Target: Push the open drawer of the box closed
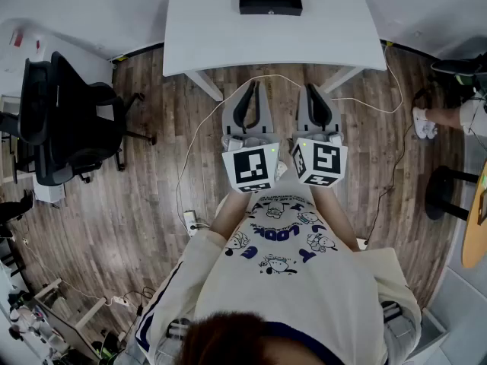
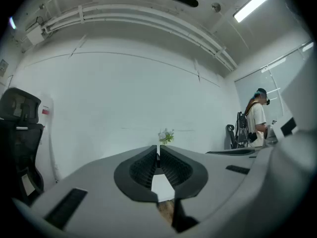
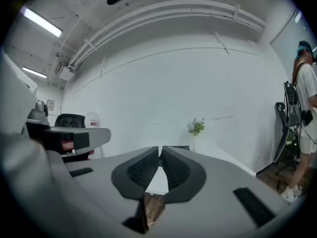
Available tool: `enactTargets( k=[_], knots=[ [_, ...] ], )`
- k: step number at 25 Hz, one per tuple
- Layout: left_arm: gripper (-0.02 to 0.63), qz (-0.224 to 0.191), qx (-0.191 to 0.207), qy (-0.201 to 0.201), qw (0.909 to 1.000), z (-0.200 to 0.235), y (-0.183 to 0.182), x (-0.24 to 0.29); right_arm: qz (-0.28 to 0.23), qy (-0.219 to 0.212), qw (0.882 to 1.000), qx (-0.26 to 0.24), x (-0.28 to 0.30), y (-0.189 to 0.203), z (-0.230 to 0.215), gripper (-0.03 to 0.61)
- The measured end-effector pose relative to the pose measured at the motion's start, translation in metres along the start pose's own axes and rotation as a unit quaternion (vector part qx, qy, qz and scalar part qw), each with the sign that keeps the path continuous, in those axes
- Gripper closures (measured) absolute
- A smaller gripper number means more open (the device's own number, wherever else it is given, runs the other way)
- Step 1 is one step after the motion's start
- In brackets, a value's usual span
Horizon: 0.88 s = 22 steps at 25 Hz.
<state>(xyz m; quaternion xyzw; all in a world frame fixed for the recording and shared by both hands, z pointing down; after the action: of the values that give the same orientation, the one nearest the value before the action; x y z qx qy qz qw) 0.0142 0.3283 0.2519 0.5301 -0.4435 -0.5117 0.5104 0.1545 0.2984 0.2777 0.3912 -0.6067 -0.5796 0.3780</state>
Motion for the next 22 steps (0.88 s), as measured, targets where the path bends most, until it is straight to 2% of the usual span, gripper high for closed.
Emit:
enactTargets(
  k=[22],
  knots=[
    [0.584,0.001,-0.006,0.004,1.0000,0.0076,0.0000,0.0037,0.001,0.001,1.000,0.004,0.0055,-0.0017,0.0070,0.535]
  ],
)
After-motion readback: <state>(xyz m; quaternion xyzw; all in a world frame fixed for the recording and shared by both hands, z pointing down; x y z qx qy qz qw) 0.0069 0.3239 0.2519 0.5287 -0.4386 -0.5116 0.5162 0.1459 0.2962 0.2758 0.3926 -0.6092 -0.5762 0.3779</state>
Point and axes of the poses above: the fingertips, and each gripper's own axes: x forward along the fingers, z to its left, y out of its underside, the point moved 7 cm from there along -x, backward along the fingers, and after that the axes turned 5 degrees about -z, right-handed, at the moved point
